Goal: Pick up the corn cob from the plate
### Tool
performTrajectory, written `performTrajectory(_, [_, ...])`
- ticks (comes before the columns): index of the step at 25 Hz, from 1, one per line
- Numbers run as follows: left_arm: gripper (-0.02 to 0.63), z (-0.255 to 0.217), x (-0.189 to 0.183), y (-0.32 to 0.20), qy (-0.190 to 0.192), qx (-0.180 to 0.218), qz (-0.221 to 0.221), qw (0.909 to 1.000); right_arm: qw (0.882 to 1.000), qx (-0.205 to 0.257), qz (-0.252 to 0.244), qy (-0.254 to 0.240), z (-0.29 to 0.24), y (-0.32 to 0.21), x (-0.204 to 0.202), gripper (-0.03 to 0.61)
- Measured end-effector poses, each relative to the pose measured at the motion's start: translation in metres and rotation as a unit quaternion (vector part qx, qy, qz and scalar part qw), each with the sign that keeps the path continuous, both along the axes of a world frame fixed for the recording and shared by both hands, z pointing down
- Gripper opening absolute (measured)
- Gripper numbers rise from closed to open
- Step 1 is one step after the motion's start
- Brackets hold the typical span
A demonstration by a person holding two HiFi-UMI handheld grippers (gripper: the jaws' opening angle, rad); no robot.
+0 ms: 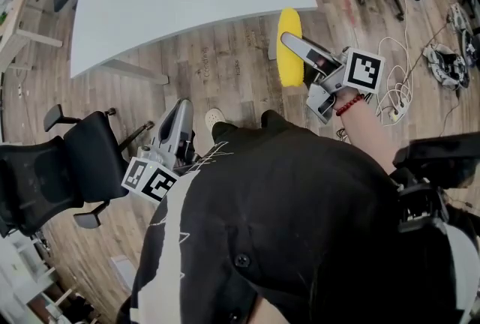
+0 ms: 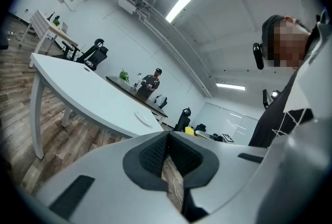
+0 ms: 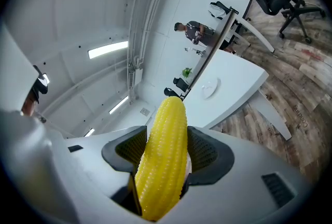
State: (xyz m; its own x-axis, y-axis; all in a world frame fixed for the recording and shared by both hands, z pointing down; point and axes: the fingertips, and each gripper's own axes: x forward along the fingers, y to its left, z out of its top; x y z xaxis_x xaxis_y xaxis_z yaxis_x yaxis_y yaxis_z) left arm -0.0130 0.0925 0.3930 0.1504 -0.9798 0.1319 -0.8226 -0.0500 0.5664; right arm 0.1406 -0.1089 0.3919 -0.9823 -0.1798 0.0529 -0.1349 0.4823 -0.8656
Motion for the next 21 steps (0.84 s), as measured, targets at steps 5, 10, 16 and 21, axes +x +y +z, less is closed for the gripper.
performTrajectory(5, [0.014, -0.003, -0.001, 0.002, 0.000, 0.000, -0.008, 1.0000, 1.000, 0.001, 0.003, -0.002, 0.001, -0.001, 0.001, 0.253])
performTrajectory(10, [0.014, -0.002, -0.001, 0.000, 0.001, 0.001, -0.005, 1.0000, 1.000, 0.003, 0.005, -0.004, 0.001, -0.002, 0.002, 0.253])
performTrajectory(16, [0.014, -0.005, 0.000, -0.005, 0.001, 0.005, 0.001, 1.0000, 1.000, 0.003, 0.014, 0.000, 0.002, -0.004, 0.005, 0.253])
performTrajectory(21, [0.014, -0.004, 0.000, -0.010, 0.001, 0.007, 0.004, 1.0000, 1.000, 0.004, 0.016, 0.002, 0.003, -0.008, 0.006, 0.253])
